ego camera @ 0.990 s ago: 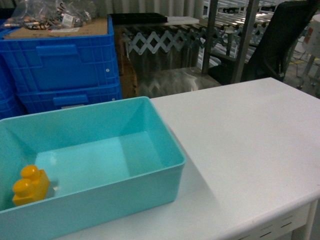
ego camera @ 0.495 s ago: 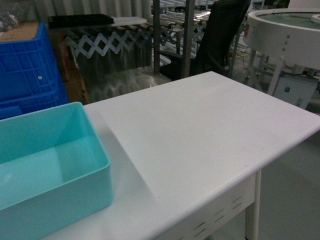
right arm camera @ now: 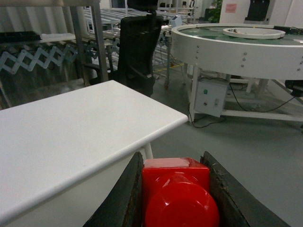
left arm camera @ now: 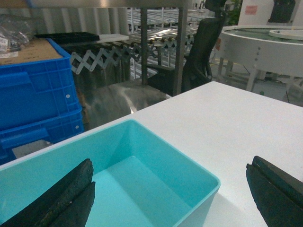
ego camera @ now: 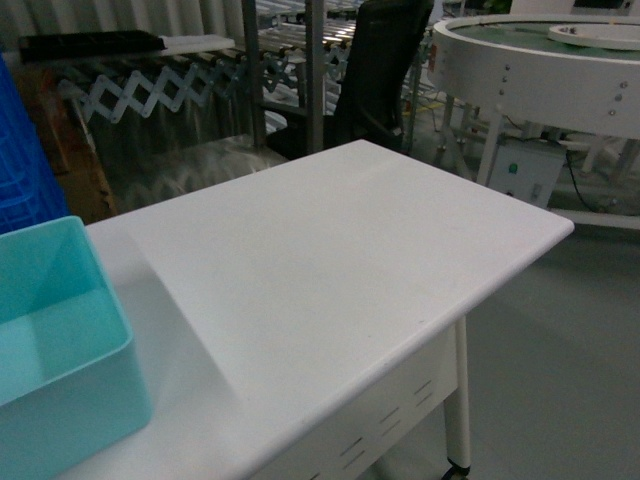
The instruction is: Pick red block from blue box to shelf
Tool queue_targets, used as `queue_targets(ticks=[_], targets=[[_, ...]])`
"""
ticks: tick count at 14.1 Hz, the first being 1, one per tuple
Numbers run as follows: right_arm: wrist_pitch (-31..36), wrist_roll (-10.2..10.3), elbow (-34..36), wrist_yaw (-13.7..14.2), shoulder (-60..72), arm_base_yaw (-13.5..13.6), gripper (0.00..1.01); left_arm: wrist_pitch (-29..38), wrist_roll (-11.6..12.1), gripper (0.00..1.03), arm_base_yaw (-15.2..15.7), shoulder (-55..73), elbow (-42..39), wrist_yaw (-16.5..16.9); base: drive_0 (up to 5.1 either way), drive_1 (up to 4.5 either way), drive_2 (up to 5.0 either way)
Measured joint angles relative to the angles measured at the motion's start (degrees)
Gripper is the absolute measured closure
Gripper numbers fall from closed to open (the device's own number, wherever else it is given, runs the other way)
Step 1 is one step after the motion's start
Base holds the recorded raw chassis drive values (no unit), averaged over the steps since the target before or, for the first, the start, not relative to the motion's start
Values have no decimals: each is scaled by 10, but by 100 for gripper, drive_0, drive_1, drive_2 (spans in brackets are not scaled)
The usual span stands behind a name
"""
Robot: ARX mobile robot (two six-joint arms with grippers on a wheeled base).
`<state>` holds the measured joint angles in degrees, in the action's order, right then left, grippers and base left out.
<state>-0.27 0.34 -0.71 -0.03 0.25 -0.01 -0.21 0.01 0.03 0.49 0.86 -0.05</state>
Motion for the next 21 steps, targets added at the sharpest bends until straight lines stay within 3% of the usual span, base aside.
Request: queue_targets(ticks=[21], targets=[[0,0,0,0,0,0,73,0,0,5,0,0,0,0,-148,-148,-148]])
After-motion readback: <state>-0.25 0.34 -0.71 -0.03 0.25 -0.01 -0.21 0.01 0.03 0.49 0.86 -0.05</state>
